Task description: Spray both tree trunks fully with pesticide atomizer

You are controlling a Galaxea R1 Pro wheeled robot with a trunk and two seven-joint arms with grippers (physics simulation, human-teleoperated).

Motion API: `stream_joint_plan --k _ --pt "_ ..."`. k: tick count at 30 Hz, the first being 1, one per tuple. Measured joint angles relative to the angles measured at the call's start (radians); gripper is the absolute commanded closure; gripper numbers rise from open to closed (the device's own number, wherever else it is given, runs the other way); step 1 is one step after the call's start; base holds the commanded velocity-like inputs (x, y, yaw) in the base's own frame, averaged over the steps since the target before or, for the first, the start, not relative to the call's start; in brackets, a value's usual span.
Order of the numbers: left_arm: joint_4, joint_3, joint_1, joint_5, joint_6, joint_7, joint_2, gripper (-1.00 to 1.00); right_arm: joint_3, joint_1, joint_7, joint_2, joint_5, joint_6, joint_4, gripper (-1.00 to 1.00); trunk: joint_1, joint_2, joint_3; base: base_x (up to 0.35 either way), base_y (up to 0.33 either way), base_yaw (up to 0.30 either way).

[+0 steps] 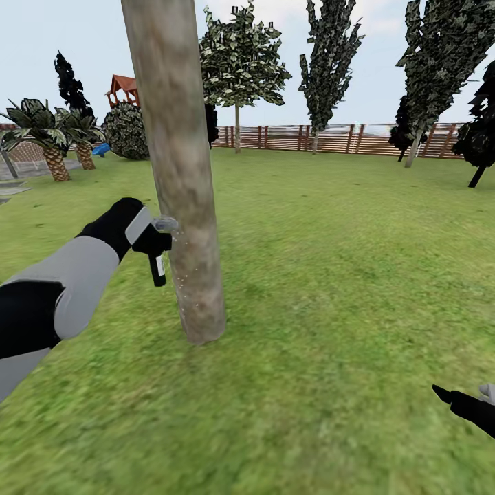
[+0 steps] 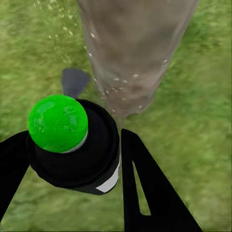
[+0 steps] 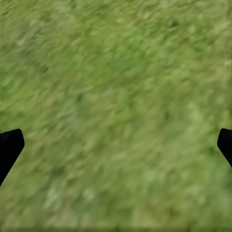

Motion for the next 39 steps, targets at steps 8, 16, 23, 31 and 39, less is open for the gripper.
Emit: stream_joint_plan --k 8,16,23,31,39 --pt "0.105 -0.064 0.009 0.000 -0.007 -0.003 -0.006 1.00 0.000 0.000 0.000 0.000 0.000 0.000 0.000 -1.00 0.000 0.000 0.000 0.000 0.000 0.000" --pt "0.192 -0.064 0.093 0.000 -0.033 -0.007 -0.051 1.00 0.000 0.000 0.000 0.000 0.000 0.000 0.000 -1.00 0.000 0.000 0.000 0.000 0.000 0.000" --pt "0.195 -0.064 0.124 -0.003 -0.040 -0.007 -0.090 1.00 0.000 0.000 0.000 0.000 0.000 0.000 0.000 -1.00 0.000 0.000 0.000 0.000 0.000 0.000" --pt "0.195 -0.063 0.236 -0.002 -0.102 -0.008 -0.088 1.00 0.000 0.000 0.000 0.000 0.000 0.000 0.000 -1.00 0.000 0.000 0.000 0.000 0.000 0.000" --pt "0.195 -0.061 0.312 0.002 -0.174 -0.007 -0.083 1.00 0.000 0.000 -0.003 0.000 0.000 -0.001 0.002 -1.00 0.000 0.000 0.000 0.000 0.000 0.000"
